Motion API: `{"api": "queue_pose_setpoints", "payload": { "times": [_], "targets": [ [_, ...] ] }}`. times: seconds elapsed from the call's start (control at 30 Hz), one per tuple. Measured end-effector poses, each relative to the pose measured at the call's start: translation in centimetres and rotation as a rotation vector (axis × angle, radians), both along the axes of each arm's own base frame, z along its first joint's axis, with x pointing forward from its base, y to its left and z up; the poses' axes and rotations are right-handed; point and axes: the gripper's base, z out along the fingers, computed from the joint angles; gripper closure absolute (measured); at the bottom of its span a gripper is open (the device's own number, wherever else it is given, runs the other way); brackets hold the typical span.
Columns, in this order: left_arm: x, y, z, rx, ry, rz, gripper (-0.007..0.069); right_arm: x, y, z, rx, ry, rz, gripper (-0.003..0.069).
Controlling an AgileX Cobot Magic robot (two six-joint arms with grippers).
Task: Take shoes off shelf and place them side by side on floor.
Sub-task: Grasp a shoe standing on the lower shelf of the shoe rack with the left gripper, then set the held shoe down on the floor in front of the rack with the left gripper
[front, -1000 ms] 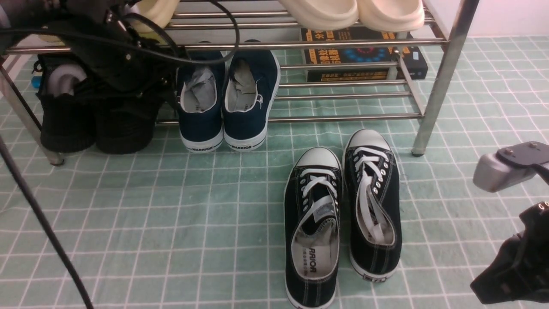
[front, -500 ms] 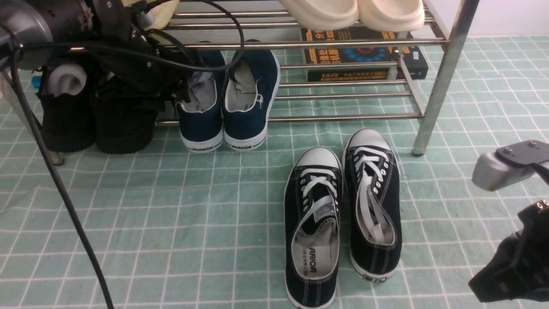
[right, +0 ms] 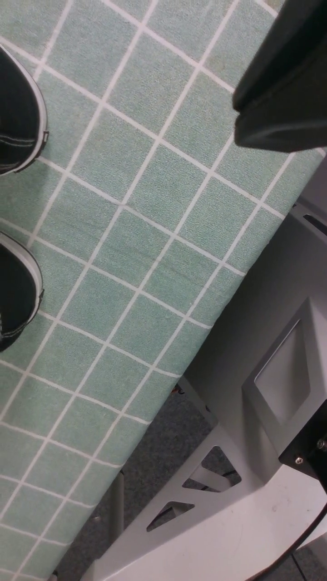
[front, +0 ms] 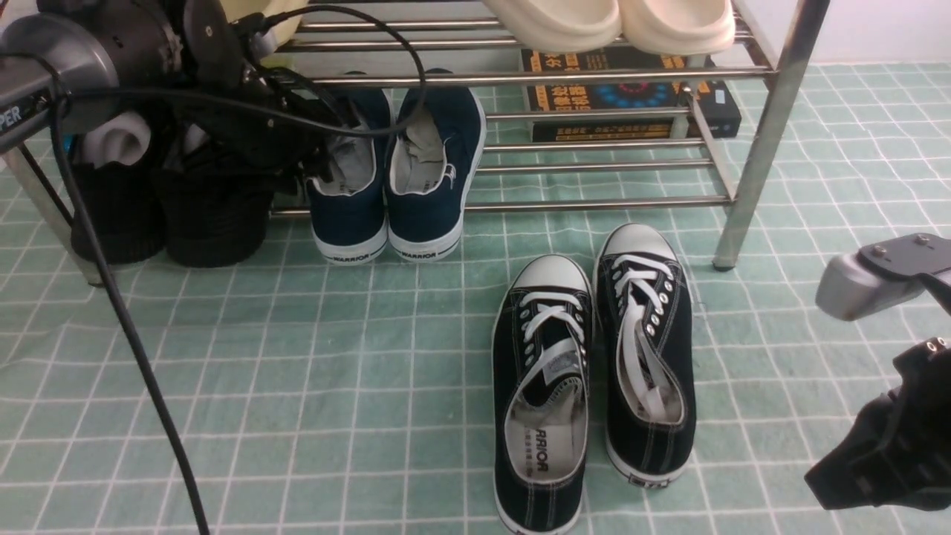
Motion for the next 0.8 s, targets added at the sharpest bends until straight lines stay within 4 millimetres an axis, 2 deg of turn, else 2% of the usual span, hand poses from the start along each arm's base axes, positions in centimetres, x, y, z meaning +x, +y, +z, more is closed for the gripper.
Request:
{"api": "queue_pose_setpoints", "payload": {
  "times": [0.03,0.1,0.17,0.4,0.6,0.8],
  "targets": [
    [0.0,0.0,0.0,-0.001,0.001,0.0,0.0391,0.0,0.0,0.0,0.0,-0.001,0.0,0.061],
    [0.0,0.0,0.0,-0.008,0.005,0.001,0.0519,0.0,0.0,0.0,0.0,-0.002,-0.001,0.0605],
    [-0.1,-0.1,0.0,-0.011,0.011,0.0,0.0572,0.0,0.0,0.0,0.0,-0.002,-0.001,0.0601],
    [-1.0,-0.1,1.4,-0.03,0.021,-0.017,0.0577,0.0,0.0,0.0,0.0,0.0,-0.001,0.0596],
    [-4.7,0.3,5.7,-0.025,0.091,-0.052,0.0577,0.0,0.0,0.0,-0.001,-0.001,-0.001,0.0587],
    [-7.9,1.0,9.7,-0.015,0.057,-0.074,0.0577,0.0,0.0,0.0,-0.001,-0.001,-0.001,0.058]
  ]
}}
